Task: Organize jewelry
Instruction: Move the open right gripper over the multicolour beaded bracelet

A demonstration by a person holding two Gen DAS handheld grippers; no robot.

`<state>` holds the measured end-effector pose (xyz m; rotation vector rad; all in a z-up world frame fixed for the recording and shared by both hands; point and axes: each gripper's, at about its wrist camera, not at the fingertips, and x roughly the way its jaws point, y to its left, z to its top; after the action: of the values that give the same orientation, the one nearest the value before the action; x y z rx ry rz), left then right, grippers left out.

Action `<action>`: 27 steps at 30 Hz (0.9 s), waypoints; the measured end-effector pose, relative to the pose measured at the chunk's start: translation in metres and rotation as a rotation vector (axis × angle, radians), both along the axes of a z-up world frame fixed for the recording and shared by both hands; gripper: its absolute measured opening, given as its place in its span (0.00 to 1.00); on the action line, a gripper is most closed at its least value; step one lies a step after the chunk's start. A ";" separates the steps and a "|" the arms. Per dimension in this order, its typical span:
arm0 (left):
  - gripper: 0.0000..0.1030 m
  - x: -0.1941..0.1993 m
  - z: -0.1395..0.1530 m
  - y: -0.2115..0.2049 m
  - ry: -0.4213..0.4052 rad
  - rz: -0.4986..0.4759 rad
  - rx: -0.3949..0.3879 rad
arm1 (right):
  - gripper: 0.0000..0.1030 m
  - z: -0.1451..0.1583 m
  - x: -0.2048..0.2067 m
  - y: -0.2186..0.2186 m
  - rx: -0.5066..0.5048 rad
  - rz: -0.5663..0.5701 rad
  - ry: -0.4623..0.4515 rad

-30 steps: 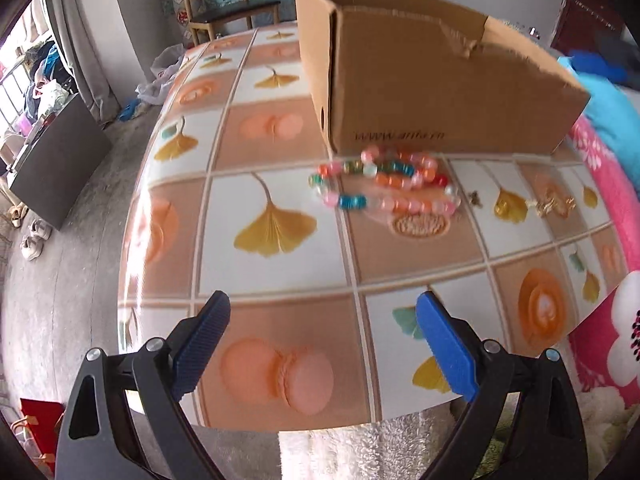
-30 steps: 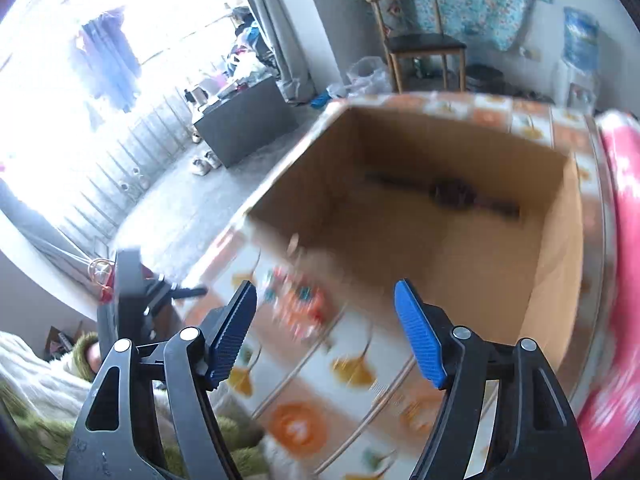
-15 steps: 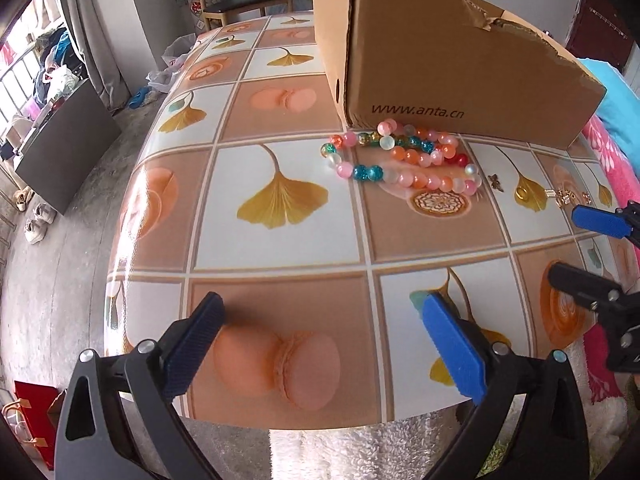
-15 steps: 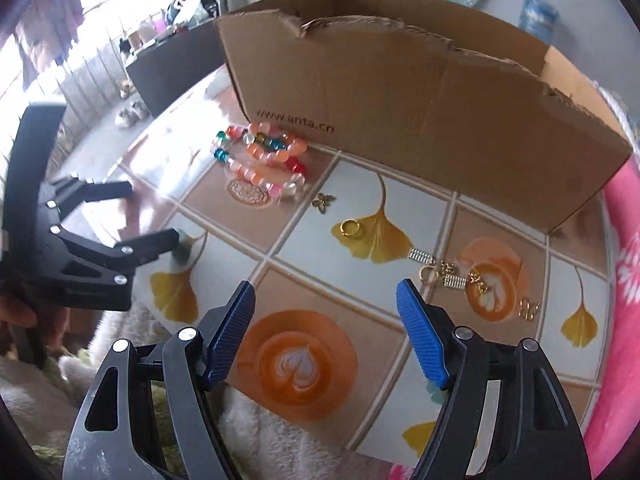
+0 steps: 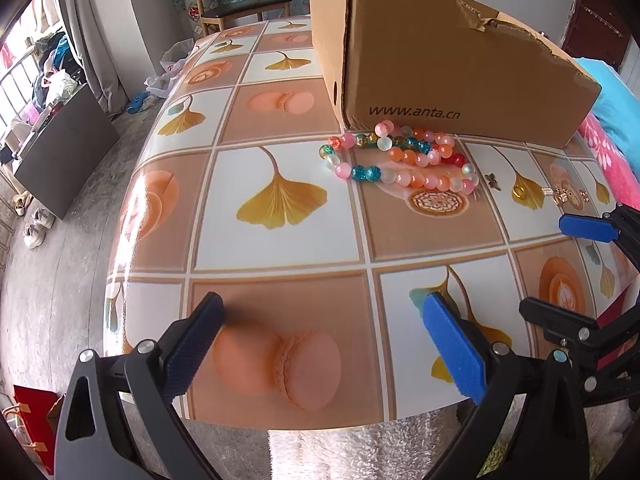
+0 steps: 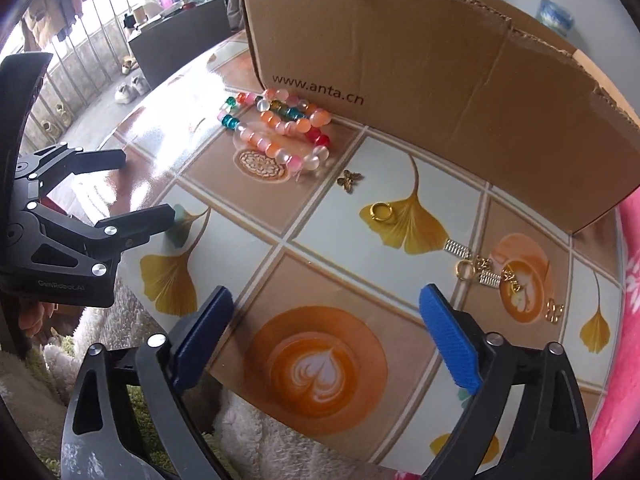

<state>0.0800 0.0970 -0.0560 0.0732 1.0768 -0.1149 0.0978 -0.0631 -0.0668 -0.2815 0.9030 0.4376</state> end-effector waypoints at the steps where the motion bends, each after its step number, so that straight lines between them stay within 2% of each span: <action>1: 0.95 0.000 0.000 0.001 0.001 -0.001 -0.001 | 0.92 0.000 0.000 0.000 0.001 -0.004 0.001; 6: 0.95 0.000 0.000 0.000 0.004 -0.002 0.000 | 0.92 -0.007 0.006 0.015 0.005 -0.019 0.002; 12: 0.95 0.000 0.000 0.000 -0.002 0.000 -0.002 | 0.92 -0.007 0.003 0.008 0.015 0.004 -0.021; 15: 0.95 0.000 0.000 0.000 -0.009 -0.002 -0.003 | 0.92 0.004 0.001 0.000 0.016 0.004 -0.012; 17: 0.95 -0.001 -0.001 0.001 -0.013 -0.005 -0.004 | 0.92 0.016 -0.004 -0.002 0.037 0.005 -0.067; 20: 0.95 -0.002 -0.001 0.001 -0.016 -0.006 -0.005 | 0.92 0.037 -0.004 -0.003 0.102 0.003 -0.139; 25: 0.95 -0.003 -0.001 0.003 -0.027 -0.012 -0.009 | 0.89 0.048 0.017 0.001 0.298 0.031 -0.066; 27: 0.95 -0.004 -0.001 0.004 -0.037 -0.016 -0.013 | 0.80 0.046 0.024 0.011 0.292 0.036 -0.055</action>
<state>0.0760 0.1011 -0.0569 0.0718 1.0390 -0.1343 0.1217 -0.0523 -0.0208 -0.0424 0.7699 0.5850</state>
